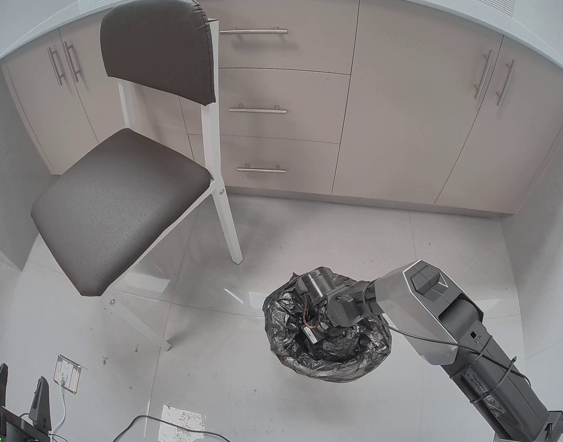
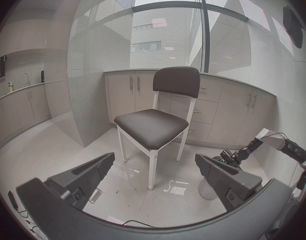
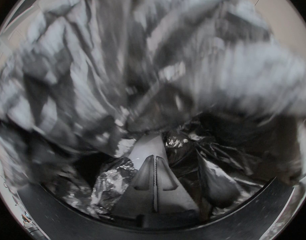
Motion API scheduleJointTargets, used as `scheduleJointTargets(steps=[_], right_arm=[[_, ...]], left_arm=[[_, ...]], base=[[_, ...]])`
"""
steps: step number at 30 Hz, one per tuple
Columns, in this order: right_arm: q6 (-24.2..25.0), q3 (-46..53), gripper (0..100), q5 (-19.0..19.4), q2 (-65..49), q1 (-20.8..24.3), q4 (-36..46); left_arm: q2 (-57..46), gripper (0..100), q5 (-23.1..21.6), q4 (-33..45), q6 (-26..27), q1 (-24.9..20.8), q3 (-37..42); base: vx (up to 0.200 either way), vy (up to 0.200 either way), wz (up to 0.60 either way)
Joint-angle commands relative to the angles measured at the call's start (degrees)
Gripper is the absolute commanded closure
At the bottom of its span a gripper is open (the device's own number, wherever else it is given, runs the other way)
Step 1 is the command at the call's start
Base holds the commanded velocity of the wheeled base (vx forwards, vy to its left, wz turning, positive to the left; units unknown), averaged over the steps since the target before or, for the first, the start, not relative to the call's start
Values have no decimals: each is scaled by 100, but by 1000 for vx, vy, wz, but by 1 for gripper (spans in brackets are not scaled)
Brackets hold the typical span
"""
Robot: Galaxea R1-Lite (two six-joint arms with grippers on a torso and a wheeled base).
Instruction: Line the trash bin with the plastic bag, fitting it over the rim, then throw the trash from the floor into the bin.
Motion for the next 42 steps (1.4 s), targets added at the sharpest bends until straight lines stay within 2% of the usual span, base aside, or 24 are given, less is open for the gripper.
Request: scheduleJointTargets(steps=[1,12,16,19,20,21,25,35,42], right_arm=[[-2,-1,100,1,164,-72,-30],[16,-1,100,1,-917,78,41],[33,-1,100,9,-1251,104,515],[33,-1,100,9,-1251,104,515],[174,-1,100,80,-1409,25,1596],[209,-1,100,88,-1409,16,1693],[490,-1,100,229,-1189,-36,1948],[622,-1,100,203,-416,-107,1965],[613,-1,100,185,243,-124,1658]], left_arm=[[-93,0,1,2,-3,2,0],[-93,0,1,2,-3,2,0],[-93,0,1,2,-3,2,0],[-93,0,1,2,-3,2,0],[-93,0,1,2,-3,2,0],[-93,0,1,2,-3,2,0],[-93,0,1,2,-3,2,0],[-93,0,1,-7,-3,2,0],[-93,0,1,-34,32,2,8]], base=[[0,0,0],[0,0,0],[0,0,0],[0,0,0],[0,0,0],[0,0,0],[0,0,0],[0,0,0],[0,0,0]])
